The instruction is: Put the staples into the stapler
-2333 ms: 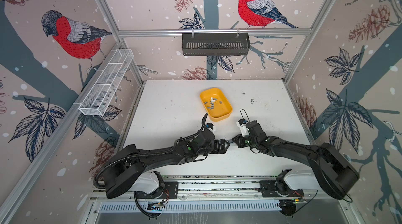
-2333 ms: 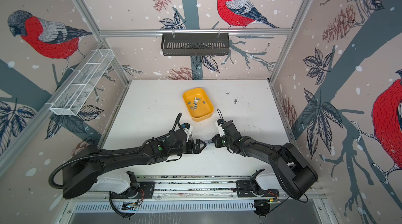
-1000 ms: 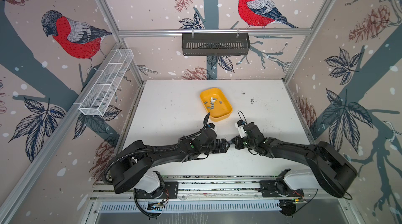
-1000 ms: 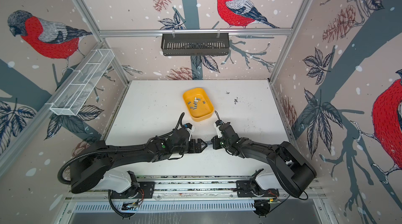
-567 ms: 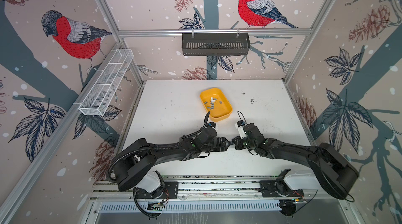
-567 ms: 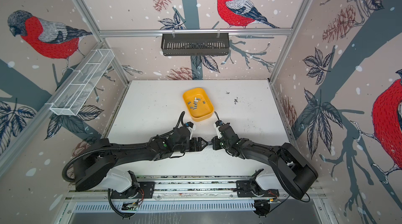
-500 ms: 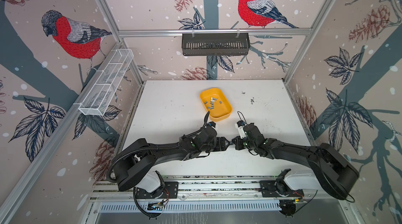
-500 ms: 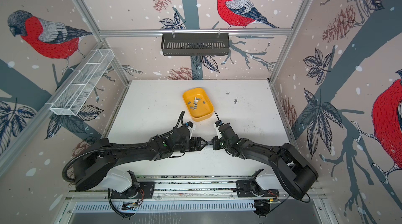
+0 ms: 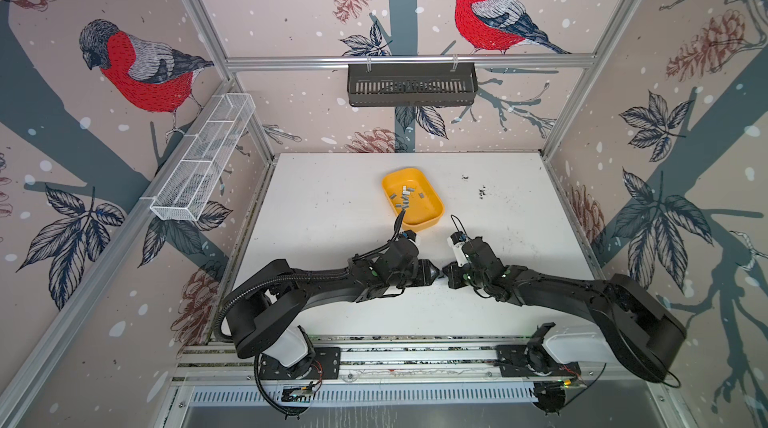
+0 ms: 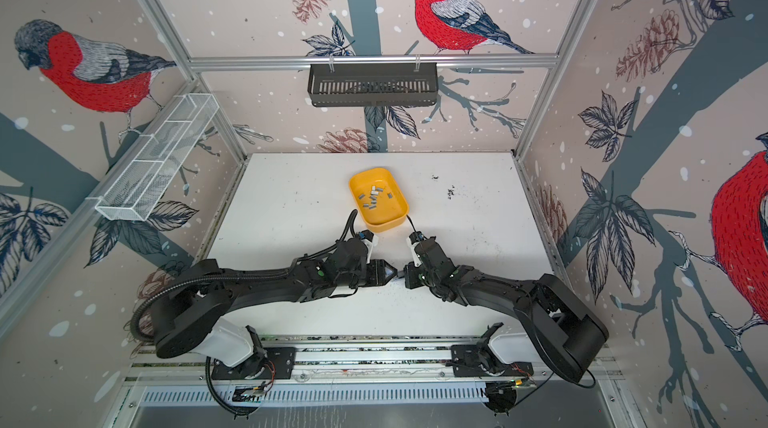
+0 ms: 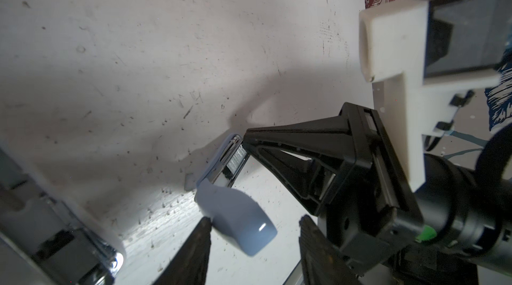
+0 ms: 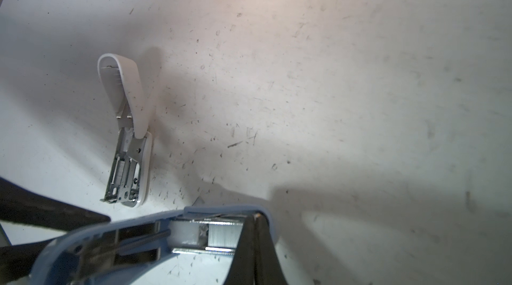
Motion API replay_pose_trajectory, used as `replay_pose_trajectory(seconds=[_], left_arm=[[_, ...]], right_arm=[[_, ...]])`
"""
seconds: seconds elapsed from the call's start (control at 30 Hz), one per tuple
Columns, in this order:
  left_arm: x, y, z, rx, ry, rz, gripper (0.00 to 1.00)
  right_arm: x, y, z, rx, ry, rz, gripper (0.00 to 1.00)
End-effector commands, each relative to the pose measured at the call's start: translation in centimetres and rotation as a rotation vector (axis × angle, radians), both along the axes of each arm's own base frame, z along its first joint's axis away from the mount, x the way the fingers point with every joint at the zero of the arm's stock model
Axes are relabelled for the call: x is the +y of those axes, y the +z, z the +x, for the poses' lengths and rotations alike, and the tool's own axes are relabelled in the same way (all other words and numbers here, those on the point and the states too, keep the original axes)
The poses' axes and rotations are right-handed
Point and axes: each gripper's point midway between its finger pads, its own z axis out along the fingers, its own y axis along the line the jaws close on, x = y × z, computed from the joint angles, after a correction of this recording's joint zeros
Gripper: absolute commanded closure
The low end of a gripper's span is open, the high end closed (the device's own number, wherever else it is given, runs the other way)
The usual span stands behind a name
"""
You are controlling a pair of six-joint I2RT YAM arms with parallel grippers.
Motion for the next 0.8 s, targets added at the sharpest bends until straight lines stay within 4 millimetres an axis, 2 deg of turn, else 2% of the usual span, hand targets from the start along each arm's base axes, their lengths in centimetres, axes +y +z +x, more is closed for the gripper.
replay_pose_trajectory(seconds=[0.0, 0.33, 0.53, 0.67, 0.77], left_arm=[[-0.8, 0.7, 0.2, -0.019, -0.017, -0.025, 0.48], [-2.0, 1.3, 0.1, -0.024, -0.041, -0.064, 0.48], [-2.2, 1.6, 0.3, -0.031, -0.038, -0.076, 0.57], [-2.3, 3.1, 0.4, -0.064, -0.035, -0.126, 0.65], [-1.6, 4.6, 0.7, -0.121, -0.025, -0.136, 0.69]], right_arm=[[0.0, 0.3, 0.3, -0.019, -0.005, -0.01, 0.95], [0.3, 0.4, 0.1, -0.019, 0.001, -0.002, 0.95], [0.2, 0.5, 0.0, -0.024, 0.0, 0.001, 0.94], [0.1, 0.5, -0.1, -0.024, -0.001, 0.0, 0.95], [0.0, 0.6, -0.1, -0.025, -0.004, 0.0, 0.93]])
